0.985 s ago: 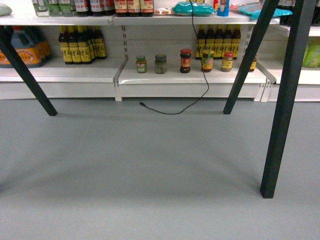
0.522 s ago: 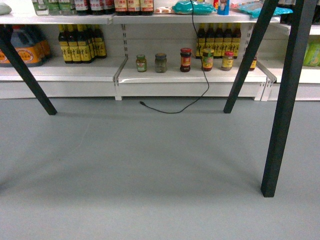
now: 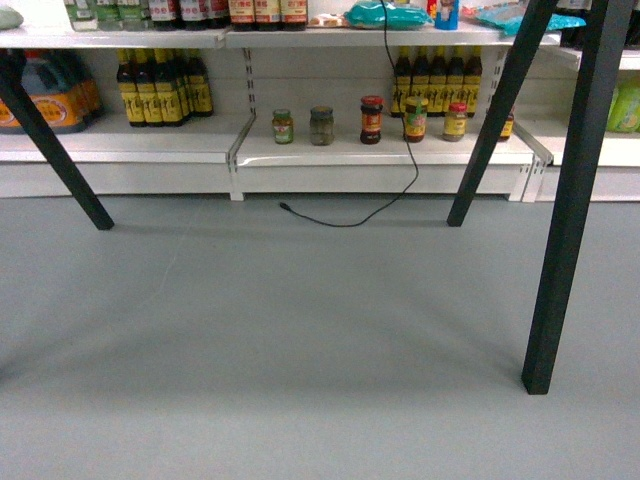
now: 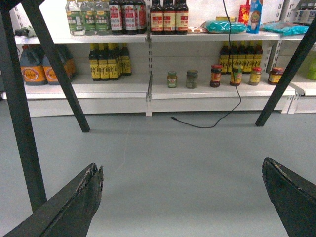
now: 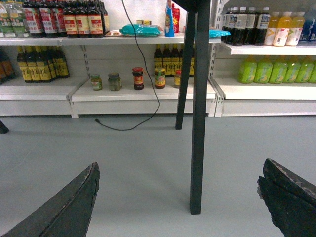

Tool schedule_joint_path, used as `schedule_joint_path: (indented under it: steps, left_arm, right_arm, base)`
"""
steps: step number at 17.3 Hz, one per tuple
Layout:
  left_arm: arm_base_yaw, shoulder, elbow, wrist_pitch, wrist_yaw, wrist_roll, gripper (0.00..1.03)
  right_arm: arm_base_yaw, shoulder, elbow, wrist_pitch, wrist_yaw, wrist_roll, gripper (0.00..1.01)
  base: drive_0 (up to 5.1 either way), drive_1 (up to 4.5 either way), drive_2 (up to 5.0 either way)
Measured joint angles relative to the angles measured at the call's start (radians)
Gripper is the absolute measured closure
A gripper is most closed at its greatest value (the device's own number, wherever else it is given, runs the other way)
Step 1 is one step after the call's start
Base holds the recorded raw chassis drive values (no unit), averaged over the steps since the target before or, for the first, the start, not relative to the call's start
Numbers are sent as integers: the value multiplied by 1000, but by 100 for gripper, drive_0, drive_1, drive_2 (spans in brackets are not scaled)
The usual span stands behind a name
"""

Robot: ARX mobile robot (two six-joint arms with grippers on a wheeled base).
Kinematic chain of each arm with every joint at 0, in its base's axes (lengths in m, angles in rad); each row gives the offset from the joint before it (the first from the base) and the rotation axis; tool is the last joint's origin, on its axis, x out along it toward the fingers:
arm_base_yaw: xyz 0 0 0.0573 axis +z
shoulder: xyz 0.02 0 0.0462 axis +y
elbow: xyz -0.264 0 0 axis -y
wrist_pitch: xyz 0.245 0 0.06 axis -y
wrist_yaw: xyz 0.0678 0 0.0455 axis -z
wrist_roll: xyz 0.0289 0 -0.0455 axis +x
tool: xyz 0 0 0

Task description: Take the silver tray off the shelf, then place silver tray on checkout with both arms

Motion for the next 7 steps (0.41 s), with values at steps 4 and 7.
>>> schedule_joint_path:
  steps: [4,7]
  left_arm:
    - [0,0,0,0,0,0,5]
    - [0,0,0,0,0,0,5]
  right_arm:
    - [0,0,0,0,0,0,3]
    - [0,0,0,0,0,0,3]
  base:
    - [0,0,0]
    - [0,0,0]
